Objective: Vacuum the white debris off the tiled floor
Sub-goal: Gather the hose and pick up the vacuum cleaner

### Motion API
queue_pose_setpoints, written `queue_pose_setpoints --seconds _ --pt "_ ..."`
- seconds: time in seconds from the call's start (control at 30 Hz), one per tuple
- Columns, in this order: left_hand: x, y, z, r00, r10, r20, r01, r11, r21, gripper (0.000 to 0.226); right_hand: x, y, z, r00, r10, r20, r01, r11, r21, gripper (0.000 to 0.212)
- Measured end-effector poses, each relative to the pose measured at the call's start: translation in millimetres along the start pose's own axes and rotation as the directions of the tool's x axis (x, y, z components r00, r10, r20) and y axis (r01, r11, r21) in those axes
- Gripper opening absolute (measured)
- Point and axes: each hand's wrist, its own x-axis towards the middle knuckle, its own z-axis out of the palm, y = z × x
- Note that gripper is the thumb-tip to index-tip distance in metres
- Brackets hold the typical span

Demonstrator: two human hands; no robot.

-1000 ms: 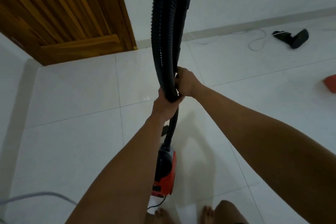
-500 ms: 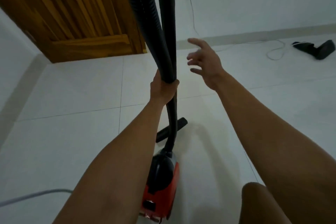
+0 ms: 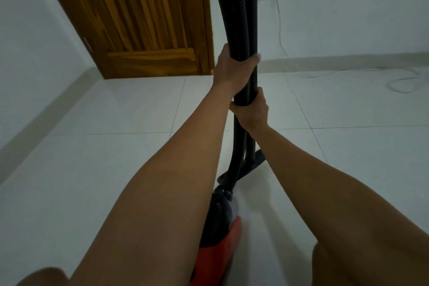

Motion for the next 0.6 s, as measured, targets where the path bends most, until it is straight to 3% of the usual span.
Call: queue_pose_setpoints --seconds 0.07,0.17,0.27,0.33,0.4,0.5,0.53,0.6 --pt "-19 -12 -9 0.998 -0.010 0.068 0.011 1.000 -0.014 0.074 -1 1 5 0.999 -0.026 0.025 0.025 0.999 0.043 0.056" --pt "-64 -56 -32 0.967 -0.176 0.185 0.177 0.984 0.011 0.072 -5 -1 12 0.998 -0.069 0.008 0.068 0.995 0.076 0.054" --pt "-113 -128 -74 0.939 -0.326 0.110 0.303 0.935 0.184 0.051 -8 -4 13 0.999 -0.045 0.009 0.044 0.994 0.104 0.057" --pt "-150 -171 -107 0.888 -0.448 0.098 0.382 0.841 0.384 0.049 -9 -4 13 0.999 -0.046 0.021 0.043 0.992 0.122 0.057" --pt "-190 -209 -134 0.752 -0.635 0.177 0.416 0.666 0.620 0.067 -11 -4 15 0.998 -0.067 0.013 0.065 0.992 0.105 0.056" --pt "-244 -257 -146 0.477 -0.847 0.236 0.328 0.421 0.846 0.111 -15 -6 21 0.997 -0.080 0.018 0.078 0.992 0.095 0.055" --pt "-257 -271 -145 0.435 -0.868 0.240 0.316 0.397 0.862 0.129 -16 -7 24 0.996 -0.087 0.023 0.085 0.992 0.089 0.054" --pt "-274 -302 -140 0.439 -0.863 0.249 0.344 0.418 0.841 0.160 -16 -8 27 0.994 -0.098 0.040 0.095 0.992 0.080 0.053"
